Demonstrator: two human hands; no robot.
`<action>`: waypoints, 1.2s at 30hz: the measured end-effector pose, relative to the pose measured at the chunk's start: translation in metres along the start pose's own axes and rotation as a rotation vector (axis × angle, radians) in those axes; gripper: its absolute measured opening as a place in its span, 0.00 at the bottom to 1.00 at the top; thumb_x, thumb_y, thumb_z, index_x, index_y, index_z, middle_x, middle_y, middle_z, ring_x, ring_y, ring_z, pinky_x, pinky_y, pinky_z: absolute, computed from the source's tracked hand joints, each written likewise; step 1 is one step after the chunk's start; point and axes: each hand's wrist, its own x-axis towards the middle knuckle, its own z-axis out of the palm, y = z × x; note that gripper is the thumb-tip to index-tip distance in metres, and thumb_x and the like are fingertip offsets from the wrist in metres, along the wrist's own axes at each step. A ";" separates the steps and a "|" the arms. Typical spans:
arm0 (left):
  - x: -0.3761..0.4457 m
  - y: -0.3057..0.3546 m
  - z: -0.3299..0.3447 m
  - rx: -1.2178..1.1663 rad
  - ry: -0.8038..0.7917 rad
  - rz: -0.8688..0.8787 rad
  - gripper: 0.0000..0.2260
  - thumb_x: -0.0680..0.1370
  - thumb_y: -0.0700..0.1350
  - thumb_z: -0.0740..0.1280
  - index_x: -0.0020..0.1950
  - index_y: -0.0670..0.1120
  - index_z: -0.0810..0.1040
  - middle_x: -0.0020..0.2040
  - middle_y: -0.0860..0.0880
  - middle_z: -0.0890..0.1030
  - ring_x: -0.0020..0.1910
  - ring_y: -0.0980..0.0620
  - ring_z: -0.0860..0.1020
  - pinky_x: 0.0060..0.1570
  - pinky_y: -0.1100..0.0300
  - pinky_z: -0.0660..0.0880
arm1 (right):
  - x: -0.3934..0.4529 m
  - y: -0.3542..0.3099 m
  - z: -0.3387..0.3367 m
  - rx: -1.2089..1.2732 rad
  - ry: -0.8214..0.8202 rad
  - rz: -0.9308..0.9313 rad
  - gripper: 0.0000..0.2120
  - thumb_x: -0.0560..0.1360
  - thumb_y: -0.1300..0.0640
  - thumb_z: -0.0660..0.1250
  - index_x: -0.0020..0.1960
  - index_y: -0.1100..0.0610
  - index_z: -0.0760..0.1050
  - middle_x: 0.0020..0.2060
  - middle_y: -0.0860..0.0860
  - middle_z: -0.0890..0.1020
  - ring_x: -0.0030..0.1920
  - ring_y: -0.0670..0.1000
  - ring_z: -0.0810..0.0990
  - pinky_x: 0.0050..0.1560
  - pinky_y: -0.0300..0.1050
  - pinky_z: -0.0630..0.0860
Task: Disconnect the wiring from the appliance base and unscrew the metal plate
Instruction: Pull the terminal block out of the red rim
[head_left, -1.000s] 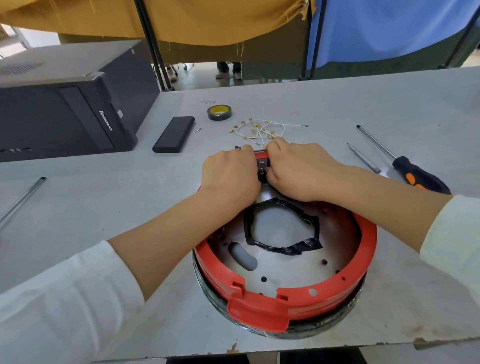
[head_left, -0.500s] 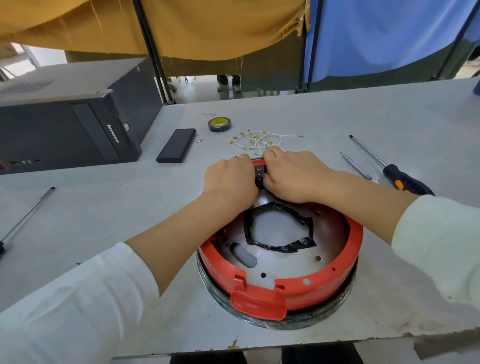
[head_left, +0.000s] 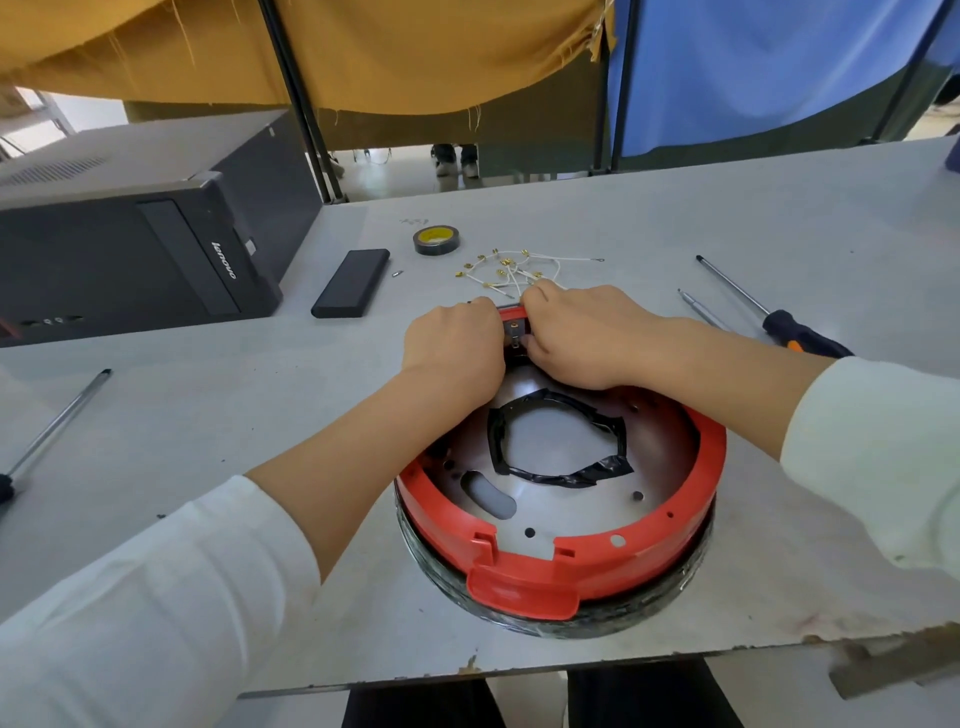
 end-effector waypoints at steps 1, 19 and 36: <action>0.001 0.001 0.001 0.006 0.001 -0.001 0.08 0.76 0.41 0.60 0.55 0.43 0.70 0.54 0.42 0.78 0.53 0.41 0.76 0.39 0.56 0.63 | 0.000 0.000 0.000 -0.007 -0.004 -0.003 0.15 0.80 0.51 0.53 0.58 0.62 0.65 0.58 0.57 0.71 0.50 0.60 0.76 0.39 0.47 0.63; 0.000 -0.006 0.000 -0.102 -0.024 0.057 0.09 0.81 0.47 0.57 0.58 0.44 0.68 0.56 0.43 0.77 0.52 0.40 0.76 0.40 0.54 0.63 | 0.006 0.006 -0.006 0.211 -0.134 0.080 0.08 0.80 0.49 0.52 0.48 0.54 0.62 0.48 0.50 0.71 0.38 0.49 0.67 0.36 0.48 0.58; 0.006 0.005 -0.003 -0.039 -0.027 -0.026 0.11 0.76 0.44 0.59 0.58 0.44 0.70 0.57 0.42 0.77 0.57 0.40 0.75 0.41 0.56 0.63 | 0.007 0.004 0.002 0.124 -0.030 0.024 0.12 0.80 0.52 0.50 0.60 0.54 0.66 0.62 0.51 0.74 0.56 0.57 0.75 0.41 0.47 0.62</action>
